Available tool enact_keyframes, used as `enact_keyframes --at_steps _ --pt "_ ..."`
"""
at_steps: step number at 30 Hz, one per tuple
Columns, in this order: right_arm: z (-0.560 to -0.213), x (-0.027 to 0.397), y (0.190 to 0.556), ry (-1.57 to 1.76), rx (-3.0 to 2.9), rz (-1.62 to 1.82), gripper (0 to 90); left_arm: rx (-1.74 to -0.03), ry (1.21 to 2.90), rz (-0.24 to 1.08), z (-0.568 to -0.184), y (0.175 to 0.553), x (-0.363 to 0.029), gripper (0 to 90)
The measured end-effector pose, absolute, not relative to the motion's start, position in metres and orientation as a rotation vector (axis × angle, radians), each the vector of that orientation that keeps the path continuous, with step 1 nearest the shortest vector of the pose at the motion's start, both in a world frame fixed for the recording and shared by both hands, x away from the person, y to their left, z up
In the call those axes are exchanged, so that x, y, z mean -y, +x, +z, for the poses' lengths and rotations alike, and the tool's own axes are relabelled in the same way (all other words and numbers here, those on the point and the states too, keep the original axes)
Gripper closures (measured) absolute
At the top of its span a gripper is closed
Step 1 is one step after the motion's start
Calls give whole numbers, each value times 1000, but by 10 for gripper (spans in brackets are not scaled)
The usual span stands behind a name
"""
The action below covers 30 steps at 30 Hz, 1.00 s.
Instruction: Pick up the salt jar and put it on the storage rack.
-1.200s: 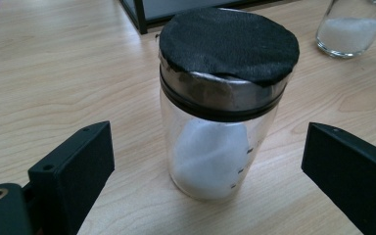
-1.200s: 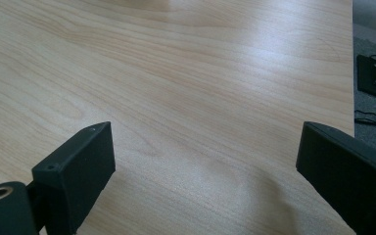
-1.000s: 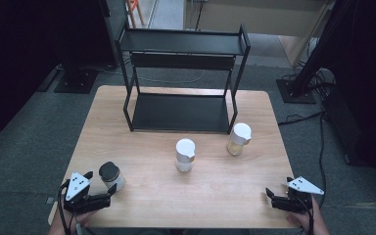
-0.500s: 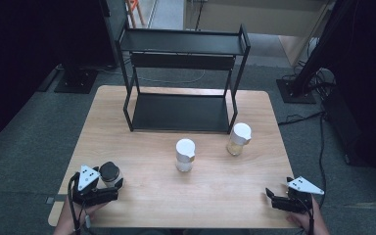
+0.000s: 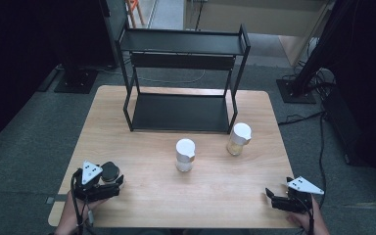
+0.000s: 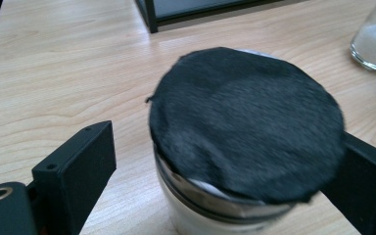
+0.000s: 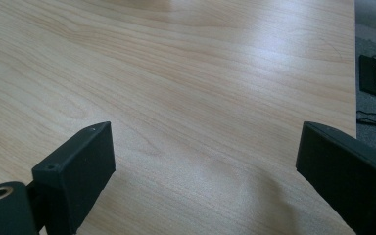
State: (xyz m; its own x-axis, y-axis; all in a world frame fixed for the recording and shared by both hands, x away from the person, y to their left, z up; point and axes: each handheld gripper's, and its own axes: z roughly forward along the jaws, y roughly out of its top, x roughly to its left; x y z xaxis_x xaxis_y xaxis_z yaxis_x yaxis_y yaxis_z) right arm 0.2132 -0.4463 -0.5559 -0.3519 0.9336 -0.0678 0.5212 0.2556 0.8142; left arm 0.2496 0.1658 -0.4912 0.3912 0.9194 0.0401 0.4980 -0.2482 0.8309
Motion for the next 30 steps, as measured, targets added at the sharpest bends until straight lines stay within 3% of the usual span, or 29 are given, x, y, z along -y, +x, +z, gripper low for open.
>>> enact_keyframes --at_steps 8,12,19,30 --pt "-556 446 213 1316 -1978 963 71 -1228 1899 702 -489 253 -163 98" --pt "-556 446 213 1316 -1979 963 71 -1232 1897 690 -489 252 -162 208" --pt "-556 446 213 1315 -1985 959 71 -1230 1919 660 -488 252 -160 319" --pt "-556 446 213 1313 -1987 958 70 -1245 1912 673 -487 252 -158 326"
